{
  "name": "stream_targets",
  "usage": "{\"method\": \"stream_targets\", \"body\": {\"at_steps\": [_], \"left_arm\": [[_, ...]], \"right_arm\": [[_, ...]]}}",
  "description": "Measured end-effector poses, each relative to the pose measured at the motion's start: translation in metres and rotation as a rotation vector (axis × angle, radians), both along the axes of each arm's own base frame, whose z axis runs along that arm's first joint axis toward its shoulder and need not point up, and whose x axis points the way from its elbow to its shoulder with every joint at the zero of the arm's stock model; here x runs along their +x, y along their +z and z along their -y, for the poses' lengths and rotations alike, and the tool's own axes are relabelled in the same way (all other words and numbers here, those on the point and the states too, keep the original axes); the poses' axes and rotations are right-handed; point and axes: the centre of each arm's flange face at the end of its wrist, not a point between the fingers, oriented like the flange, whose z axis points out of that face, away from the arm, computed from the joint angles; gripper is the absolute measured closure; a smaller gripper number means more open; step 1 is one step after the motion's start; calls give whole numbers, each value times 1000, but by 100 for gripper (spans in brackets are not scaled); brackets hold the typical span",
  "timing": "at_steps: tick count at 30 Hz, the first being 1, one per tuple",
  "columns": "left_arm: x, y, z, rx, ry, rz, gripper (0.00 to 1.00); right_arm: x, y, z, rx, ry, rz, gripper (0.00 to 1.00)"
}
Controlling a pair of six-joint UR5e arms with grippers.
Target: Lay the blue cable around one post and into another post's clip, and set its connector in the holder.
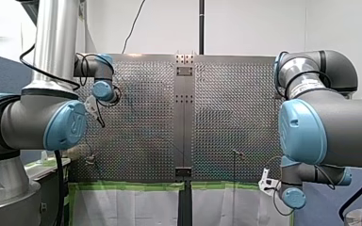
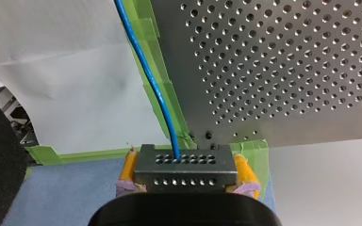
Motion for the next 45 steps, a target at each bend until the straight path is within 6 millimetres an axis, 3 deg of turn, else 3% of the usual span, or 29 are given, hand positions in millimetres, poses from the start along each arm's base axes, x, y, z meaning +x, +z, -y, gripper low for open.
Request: {"method": "stream_targets", "body": {"at_steps": [8,17,21,45], "left_arm": [[-23,9,-3,49,-8,51,0],[-59,4,-11,94,63,-12,0],[-69,12,-13,116,94,-24,0],[-93,159,-24,273,281,99,0]], "right_arm": [[5,0,-1,1,7,1,100],[6,0,-2,3,10,2,100],[7,0,-2,4,12,2,100],[11,0,-1,9,19,4,100]]}}
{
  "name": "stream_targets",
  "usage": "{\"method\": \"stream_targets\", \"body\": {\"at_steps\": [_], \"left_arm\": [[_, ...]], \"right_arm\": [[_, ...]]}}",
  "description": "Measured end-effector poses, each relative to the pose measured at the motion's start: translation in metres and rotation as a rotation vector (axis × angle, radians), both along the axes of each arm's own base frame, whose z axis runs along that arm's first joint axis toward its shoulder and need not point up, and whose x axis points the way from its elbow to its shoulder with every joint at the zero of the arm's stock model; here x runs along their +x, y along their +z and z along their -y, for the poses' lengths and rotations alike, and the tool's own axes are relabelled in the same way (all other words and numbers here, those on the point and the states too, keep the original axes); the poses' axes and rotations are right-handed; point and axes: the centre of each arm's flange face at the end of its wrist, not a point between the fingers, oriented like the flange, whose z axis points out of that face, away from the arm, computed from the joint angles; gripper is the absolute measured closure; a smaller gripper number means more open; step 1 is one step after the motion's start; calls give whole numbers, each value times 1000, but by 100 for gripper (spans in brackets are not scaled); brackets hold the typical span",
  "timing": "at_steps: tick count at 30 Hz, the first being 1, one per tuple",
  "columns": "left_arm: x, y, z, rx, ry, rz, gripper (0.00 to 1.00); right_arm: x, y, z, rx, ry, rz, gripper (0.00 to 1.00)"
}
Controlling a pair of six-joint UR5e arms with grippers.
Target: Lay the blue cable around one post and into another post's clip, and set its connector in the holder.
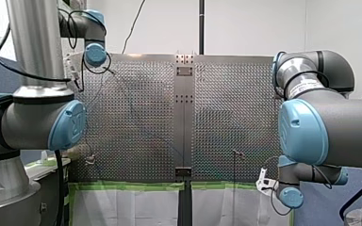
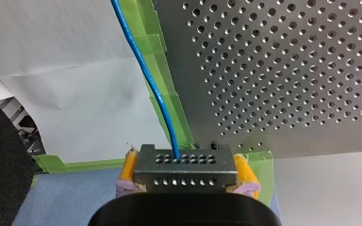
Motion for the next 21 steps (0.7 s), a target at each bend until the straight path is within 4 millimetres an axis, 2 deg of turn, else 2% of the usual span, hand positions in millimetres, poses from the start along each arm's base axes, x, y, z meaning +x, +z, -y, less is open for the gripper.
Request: {"method": "stream_targets", "body": {"at_steps": [5,7,16,21], "left_arm": [[-10,34,3,19,-13,36,0],[-10,41,6,31,-29,32,0],[8,48,19,100,-70,-53,0],[12,59,22,119,-74,-73,0]], "right_arm": [[1,0,0,0,0,1,100],[1,0,1,0,0,1,100],[3,0,1,3,3,1,100],[4,0,1,3,6,1,100]]}}
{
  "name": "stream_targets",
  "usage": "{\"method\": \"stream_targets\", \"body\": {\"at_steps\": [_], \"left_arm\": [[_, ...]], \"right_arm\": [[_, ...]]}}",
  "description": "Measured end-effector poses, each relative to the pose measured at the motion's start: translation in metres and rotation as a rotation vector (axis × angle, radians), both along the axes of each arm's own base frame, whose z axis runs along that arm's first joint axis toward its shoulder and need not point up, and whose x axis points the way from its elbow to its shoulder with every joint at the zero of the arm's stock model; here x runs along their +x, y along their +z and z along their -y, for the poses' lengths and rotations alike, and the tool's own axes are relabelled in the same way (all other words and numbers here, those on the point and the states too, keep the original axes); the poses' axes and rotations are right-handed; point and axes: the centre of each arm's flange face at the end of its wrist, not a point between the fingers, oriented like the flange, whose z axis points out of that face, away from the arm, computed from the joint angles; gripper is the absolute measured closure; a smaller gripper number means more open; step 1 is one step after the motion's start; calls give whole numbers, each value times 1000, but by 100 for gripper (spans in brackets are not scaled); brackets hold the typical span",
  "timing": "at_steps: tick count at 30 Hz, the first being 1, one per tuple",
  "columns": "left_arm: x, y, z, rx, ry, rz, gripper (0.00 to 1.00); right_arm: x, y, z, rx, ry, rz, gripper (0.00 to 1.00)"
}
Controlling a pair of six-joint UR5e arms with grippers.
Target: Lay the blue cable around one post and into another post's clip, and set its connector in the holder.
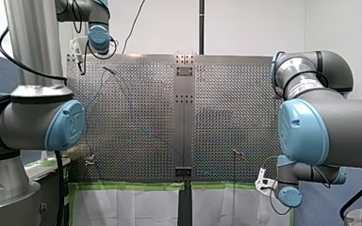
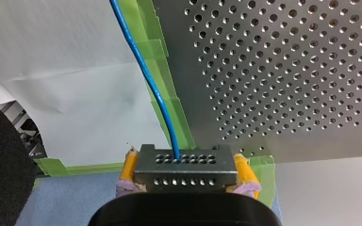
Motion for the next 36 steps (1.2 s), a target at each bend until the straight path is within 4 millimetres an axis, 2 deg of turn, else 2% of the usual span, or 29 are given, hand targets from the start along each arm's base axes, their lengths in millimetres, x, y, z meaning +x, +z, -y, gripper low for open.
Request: {"method": "stream_targets", "body": {"at_steps": [8,12,26,31,36], "left_arm": [[-2,27,3,2,-5,-1,0],[-5,33,5,2,-10,-20,0],[-20,2,9,2,9,-192,0],[-24,-2,9,5,10,-239,0],[-25,2,9,9,7,-270,0]], "right_arm": [[2,0,-1,0,4,0,100],[2,0,-1,0,5,0,100],[3,-1,-2,7,9,1,100],[3,-1,-2,8,9,1,100],[4,-1,-2,8,11,1,100]]}}
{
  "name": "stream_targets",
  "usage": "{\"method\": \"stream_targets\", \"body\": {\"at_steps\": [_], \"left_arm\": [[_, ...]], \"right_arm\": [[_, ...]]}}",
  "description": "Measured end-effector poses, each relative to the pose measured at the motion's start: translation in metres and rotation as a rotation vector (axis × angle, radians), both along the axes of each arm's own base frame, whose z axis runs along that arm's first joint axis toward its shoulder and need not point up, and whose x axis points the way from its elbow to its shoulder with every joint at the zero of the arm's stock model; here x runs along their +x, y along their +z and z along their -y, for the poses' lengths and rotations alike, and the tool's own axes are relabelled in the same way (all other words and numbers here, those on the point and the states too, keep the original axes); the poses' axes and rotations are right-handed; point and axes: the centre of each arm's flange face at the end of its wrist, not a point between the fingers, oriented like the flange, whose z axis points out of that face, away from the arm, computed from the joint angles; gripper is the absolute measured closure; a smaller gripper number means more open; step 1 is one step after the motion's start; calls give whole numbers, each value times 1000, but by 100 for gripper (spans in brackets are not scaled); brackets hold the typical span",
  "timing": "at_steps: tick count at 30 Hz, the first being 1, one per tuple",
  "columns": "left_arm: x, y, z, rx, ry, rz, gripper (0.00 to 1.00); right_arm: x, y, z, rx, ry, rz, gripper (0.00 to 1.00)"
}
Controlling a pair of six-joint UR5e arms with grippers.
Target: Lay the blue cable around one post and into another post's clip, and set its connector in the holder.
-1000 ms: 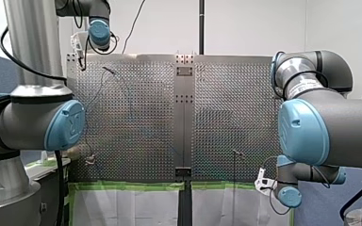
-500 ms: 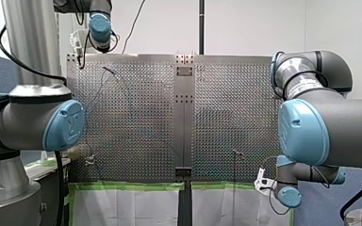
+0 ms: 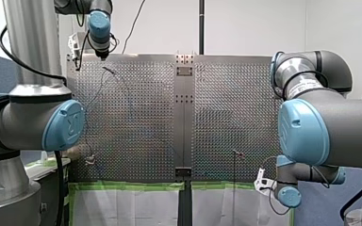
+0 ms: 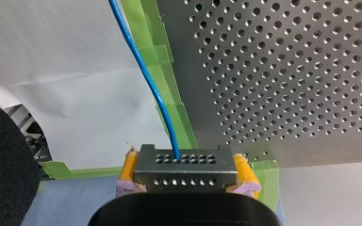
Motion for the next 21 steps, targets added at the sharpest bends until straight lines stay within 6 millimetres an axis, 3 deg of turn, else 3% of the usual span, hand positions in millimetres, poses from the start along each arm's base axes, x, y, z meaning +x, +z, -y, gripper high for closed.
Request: {"method": "stream_targets", "body": {"at_steps": [9,21], "left_arm": [[7,-3,1,1,-10,-71,0],[-4,-8,0,2,-7,-176,0]], "right_arm": [[1,0,0,-1,2,1,100],[2,0,1,0,2,12,100]]}}
